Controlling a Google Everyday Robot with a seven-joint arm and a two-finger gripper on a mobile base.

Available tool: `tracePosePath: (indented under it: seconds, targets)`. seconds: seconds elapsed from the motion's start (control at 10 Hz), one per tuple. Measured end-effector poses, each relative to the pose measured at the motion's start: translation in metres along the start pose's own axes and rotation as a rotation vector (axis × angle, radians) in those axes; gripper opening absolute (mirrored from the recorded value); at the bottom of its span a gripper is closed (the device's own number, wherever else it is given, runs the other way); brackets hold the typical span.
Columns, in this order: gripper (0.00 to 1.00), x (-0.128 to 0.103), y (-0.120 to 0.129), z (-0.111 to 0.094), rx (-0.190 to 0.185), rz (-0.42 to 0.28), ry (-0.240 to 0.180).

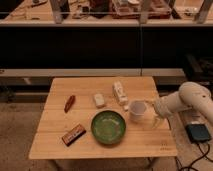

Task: Pick up the ceramic cup

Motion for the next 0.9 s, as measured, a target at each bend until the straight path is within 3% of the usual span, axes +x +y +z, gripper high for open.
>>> tracePosePath:
  seconds: [0.2,0.5,0.7,0.9]
  targets:
    - [0.80,0.004,0.007,0.014,-0.041,-0.025,0.027]
    - [0.80,0.006,-0.004,0.029,-0.048,-0.014,0.048]
    - [0.78,0.007,-0.008,0.045,-0.077,-0.010,0.072]
    - [0.64,0.011,-0.008,0.059,-0.113,-0.006,0.099]
